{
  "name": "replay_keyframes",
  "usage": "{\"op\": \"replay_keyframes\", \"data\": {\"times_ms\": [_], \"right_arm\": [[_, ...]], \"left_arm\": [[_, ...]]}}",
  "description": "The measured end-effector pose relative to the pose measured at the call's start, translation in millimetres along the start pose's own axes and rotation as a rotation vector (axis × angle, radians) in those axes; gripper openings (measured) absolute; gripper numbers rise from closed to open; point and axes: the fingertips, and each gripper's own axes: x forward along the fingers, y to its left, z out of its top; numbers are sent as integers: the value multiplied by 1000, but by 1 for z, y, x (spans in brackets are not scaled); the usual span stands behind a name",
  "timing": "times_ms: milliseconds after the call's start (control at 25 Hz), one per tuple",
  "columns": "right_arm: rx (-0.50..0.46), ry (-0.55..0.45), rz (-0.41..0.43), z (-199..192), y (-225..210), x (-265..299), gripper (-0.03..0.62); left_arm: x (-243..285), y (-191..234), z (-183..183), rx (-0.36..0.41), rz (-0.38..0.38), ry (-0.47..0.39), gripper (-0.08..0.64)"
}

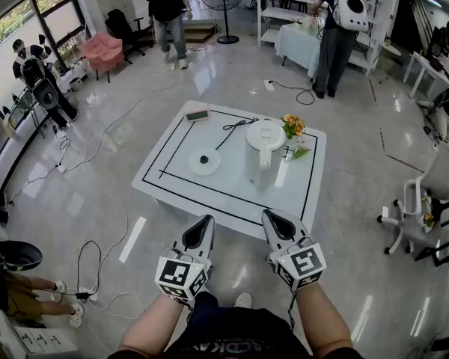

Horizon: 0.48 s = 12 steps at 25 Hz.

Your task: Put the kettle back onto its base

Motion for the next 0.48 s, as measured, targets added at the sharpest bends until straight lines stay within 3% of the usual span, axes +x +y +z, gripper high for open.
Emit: {"op": "replay_keyframes", "data": {"times_ms": [200,320,480], "right_arm": [[31,-4,-15,-5,-10,6,2],[42,-13,-20,-5,-15,10,71],[40,-20,-51,-2,-20,21,183]], "left_arm": [[9,1,-3,-3,-9,10,69],[14,2,-3,7,-22,17,136],[24,8,-2,24,-36,27,298]]}}
